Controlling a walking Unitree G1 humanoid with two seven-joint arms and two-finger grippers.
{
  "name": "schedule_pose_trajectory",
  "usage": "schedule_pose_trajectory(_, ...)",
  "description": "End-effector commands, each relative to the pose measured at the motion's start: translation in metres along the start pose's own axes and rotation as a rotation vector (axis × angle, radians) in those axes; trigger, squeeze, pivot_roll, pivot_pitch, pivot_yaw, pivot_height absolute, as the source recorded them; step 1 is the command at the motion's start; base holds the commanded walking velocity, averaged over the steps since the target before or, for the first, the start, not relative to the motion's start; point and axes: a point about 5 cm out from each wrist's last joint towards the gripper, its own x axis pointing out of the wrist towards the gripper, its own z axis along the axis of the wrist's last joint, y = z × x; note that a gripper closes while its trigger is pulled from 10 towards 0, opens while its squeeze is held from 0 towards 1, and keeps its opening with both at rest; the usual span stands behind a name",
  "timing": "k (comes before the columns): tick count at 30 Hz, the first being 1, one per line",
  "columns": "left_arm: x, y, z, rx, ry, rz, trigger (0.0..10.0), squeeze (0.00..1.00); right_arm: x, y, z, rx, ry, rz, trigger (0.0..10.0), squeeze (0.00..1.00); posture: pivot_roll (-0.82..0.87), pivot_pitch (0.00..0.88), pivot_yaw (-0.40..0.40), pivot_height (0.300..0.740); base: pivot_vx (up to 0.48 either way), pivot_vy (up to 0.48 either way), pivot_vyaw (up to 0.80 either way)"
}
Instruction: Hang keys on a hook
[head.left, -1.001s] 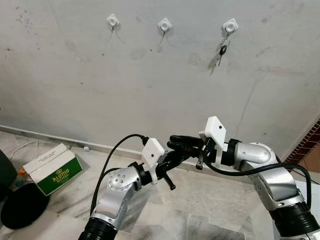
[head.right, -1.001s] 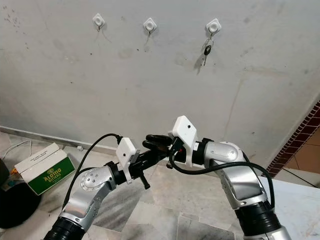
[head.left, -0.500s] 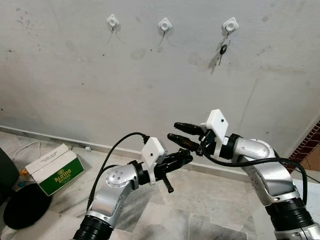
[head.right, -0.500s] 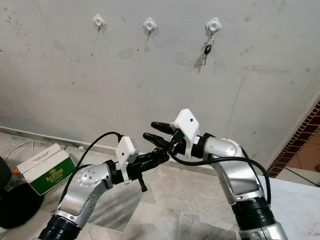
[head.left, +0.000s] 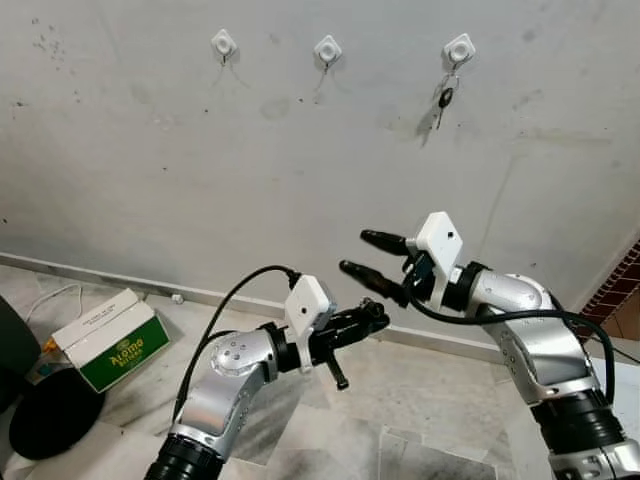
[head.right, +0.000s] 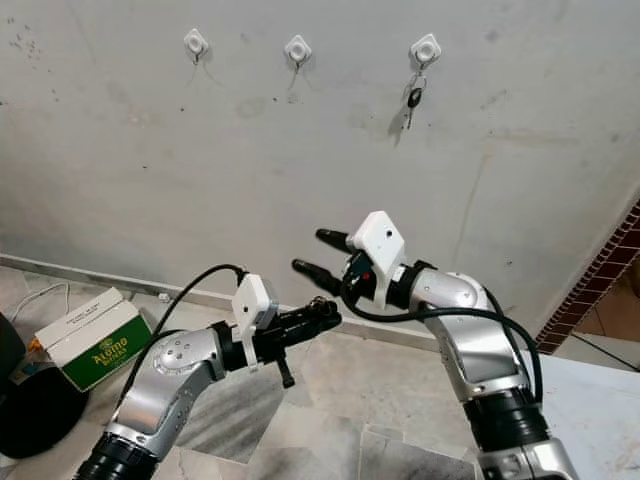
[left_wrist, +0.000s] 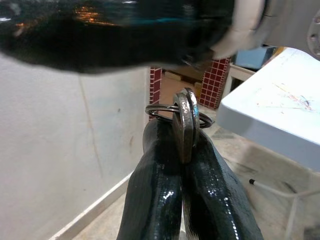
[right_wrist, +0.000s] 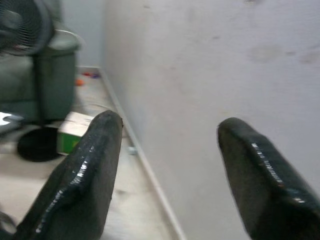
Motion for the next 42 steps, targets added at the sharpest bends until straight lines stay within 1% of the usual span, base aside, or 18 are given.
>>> schedule_pose_trajectory(1, -0.003, 0.007, 0.009, 0.023, -0.018, 0.030, 0.0, 0.00, -0.002, -0.010, 0.007, -0.029, -0.016, -0.057, 10.0, 0.00, -0.05, 0.000, 0.087, 0.740, 0.000, 0.000, 0.00)
schedule_pose_trajectory(3, -0.005, 0.014, 0.012, 0.016, -0.031, 0.067, 0.0, 0.00, -0.006, -0.014, 0.008, -0.056, -0.002, -0.088, 10.0, 0.00, -0.05, 0.000, 0.087, 0.740, 0.000, 0.000, 0.00)
schedule_pose_trajectory(5, -0.008, 0.020, 0.015, 0.011, -0.043, 0.098, 0.0, 0.00, -0.010, -0.017, 0.008, -0.052, -0.001, -0.111, 10.0, 0.00, -0.05, 0.000, 0.085, 0.740, 0.000, 0.000, 0.00)
schedule_pose_trajectory(6, -0.010, 0.026, 0.018, 0.006, -0.057, 0.128, 0.0, 0.00, -0.014, -0.017, 0.005, -0.040, 0.020, -0.122, 10.0, 0.00, -0.05, 0.000, 0.086, 0.740, 0.000, 0.000, 0.00)
schedule_pose_trajectory(7, -0.010, 0.026, 0.018, 0.005, -0.058, 0.130, 0.0, 0.00, -0.014, -0.017, 0.004, -0.040, 0.022, -0.123, 10.0, 0.00, -0.05, 0.000, 0.086, 0.740, 0.000, 0.000, 0.00)
schedule_pose_trajectory(9, -0.010, 0.030, 0.021, -0.006, -0.072, 0.148, 0.0, 0.00, -0.018, -0.019, -0.004, -0.042, 0.062, -0.167, 10.0, 0.00, -0.05, 0.000, 0.086, 0.740, 0.000, 0.000, 0.00)
schedule_pose_trajectory(11, -0.009, 0.032, 0.022, -0.019, -0.080, 0.154, 0.0, 0.00, -0.020, -0.017, -0.001, -0.048, 0.025, -0.169, 10.0, 0.00, -0.05, 0.000, 0.088, 0.740, 0.000, 0.000, 0.00)
schedule_pose_trajectory(14, -0.008, 0.032, 0.023, -0.022, -0.080, 0.150, 0.0, 0.00, -0.025, -0.015, 0.003, -0.080, 0.008, -0.175, 10.0, 0.00, -0.05, 0.000, 0.090, 0.740, 0.000, 0.000, 0.00)
schedule_pose_trajectory(17, -0.006, 0.032, 0.023, -0.026, -0.081, 0.143, 0.0, 0.00, -0.030, -0.009, 0.006, -0.095, 0.005, -0.126, 10.0, 0.00, -0.06, 0.000, 0.094, 0.740, 0.000, 0.000, 0.00)
schedule_pose_trajectory(22, -0.006, 0.031, 0.022, -0.034, -0.075, 0.134, 0.0, 0.00, -0.040, -0.015, 0.007, -0.102, 0.014, -0.130, 10.0, 0.00, -0.06, 0.000, 0.097, 0.740, 0.000, 0.000, 0.00)
schedule_pose_trajectory(24, -0.008, 0.030, 0.019, -0.039, -0.066, 0.132, 0.0, 0.00, -0.045, -0.015, 0.010, -0.075, 0.008, -0.089, 10.0, 0.00, -0.06, 0.000, 0.097, 0.740, 0.000, 0.000, 0.00)
schedule_pose_trajectory(26, -0.008, 0.030, 0.018, -0.043, -0.062, 0.131, 0.0, 0.00, -0.047, -0.013, 0.012, -0.065, 0.010, -0.049, 10.0, 0.00, -0.06, 0.000, 0.099, 0.740, 0.000, 0.000, 0.00)
schedule_pose_trajectory(27, -0.008, 0.030, 0.017, -0.046, -0.060, 0.129, 0.0, 0.00, -0.049, -0.008, 0.014, -0.062, 0.014, 0.006, 10.0, 0.00, -0.06, 0.000, 0.099, 0.740, 0.000, 0.000, 0.00)
schedule_pose_trajectory(33, -0.005, 0.029, 0.018, -0.050, -0.063, 0.118, 0.0, 0.00, -0.049, 0.002, 0.016, -0.026, 0.023, 0.115, 10.0, 0.00, -0.06, 0.000, 0.099, 0.740, 0.000, 0.000, 0.00)
schedule_pose_trajectory(36, -0.003, 0.026, 0.018, -0.054, -0.065, 0.107, 0.0, 0.00, -0.046, 0.007, 0.016, -0.010, 0.016, 0.134, 10.0, 0.00, -0.06, 0.000, 0.099, 0.740, 0.000, 0.000, 0.00)
schedule_pose_trajectory(42, 0.002, 0.020, 0.015, -0.068, -0.060, 0.085, 0.0, 0.00, -0.038, 0.021, 0.020, 0.025, -0.006, 0.207, 10.0, 0.00, -0.06, 0.000, 0.101, 0.740, 0.000, 0.000, 0.00)
